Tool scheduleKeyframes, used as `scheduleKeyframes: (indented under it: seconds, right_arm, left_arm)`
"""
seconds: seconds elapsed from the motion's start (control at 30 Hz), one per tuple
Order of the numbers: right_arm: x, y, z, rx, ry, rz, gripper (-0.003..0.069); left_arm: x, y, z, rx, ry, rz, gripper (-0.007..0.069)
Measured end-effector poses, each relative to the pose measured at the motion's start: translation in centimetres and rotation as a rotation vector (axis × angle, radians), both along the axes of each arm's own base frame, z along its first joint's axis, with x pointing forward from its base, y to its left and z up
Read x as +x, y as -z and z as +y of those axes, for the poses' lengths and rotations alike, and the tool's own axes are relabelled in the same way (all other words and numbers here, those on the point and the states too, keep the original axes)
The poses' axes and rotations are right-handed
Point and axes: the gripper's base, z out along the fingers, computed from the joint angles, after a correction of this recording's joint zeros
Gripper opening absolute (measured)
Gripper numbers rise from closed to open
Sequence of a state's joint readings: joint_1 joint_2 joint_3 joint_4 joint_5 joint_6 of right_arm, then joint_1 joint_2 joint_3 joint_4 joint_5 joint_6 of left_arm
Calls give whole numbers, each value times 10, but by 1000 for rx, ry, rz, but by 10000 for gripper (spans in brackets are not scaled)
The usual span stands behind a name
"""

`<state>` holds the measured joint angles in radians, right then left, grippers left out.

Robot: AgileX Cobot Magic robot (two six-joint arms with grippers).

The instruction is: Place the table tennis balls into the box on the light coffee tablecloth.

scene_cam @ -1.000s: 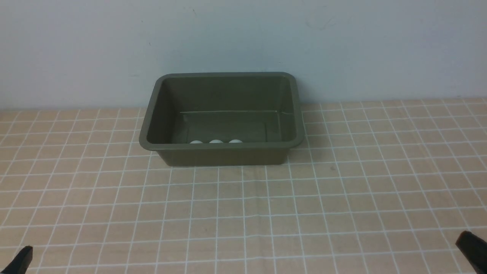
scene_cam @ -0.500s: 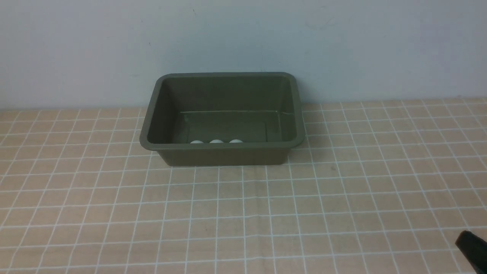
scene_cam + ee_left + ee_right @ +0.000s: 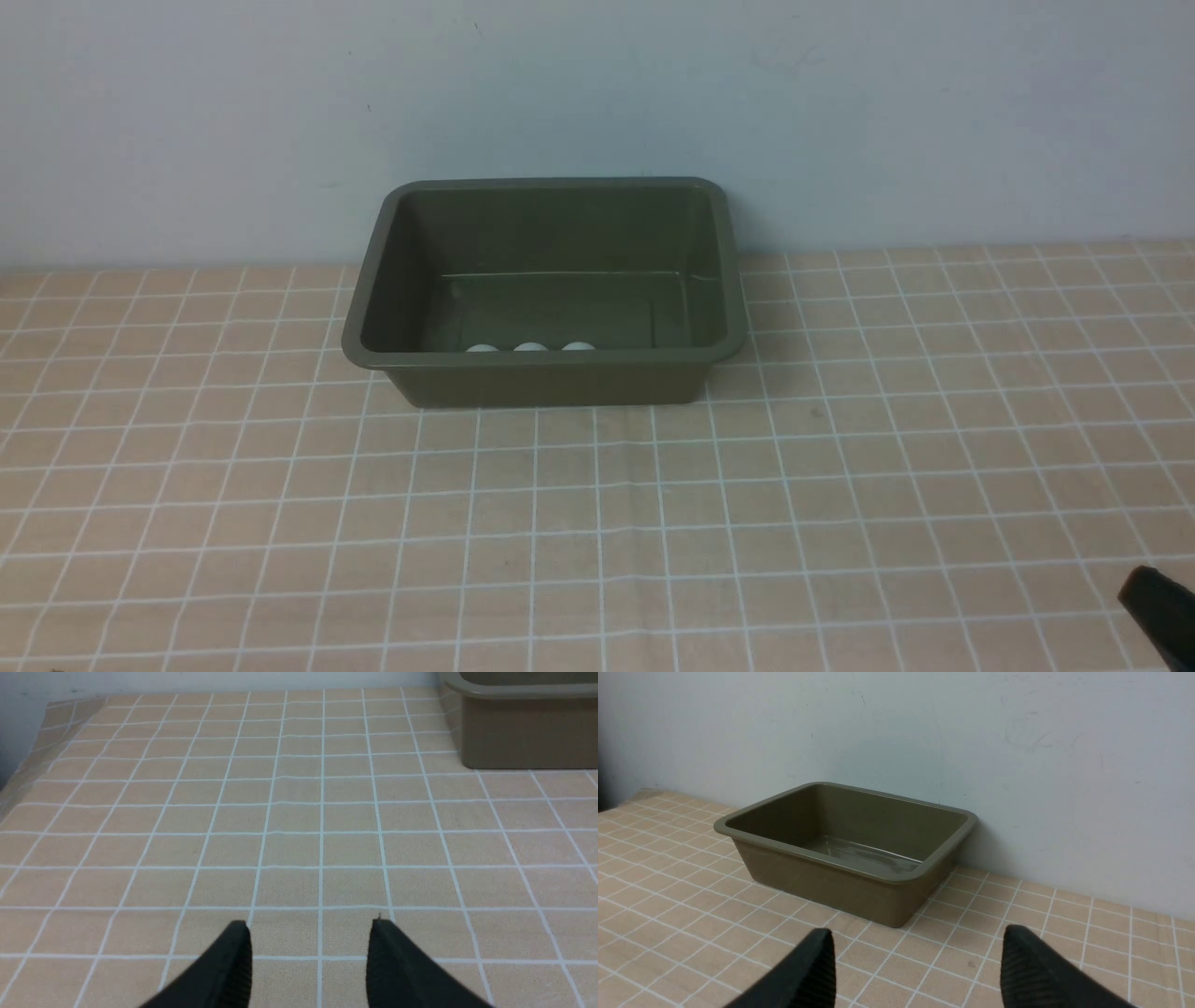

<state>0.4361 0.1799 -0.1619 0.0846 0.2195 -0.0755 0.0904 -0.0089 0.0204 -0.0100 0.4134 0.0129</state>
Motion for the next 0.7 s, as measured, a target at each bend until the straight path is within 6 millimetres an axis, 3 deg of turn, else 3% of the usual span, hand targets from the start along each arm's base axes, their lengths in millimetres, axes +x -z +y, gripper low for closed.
scheduleKeyframes:
  seconds: [0.7]
  right_arm:
    - [0, 0, 0, 0, 0, 0, 438]
  left_arm:
    - [0, 0, 0, 5, -3, 0, 277]
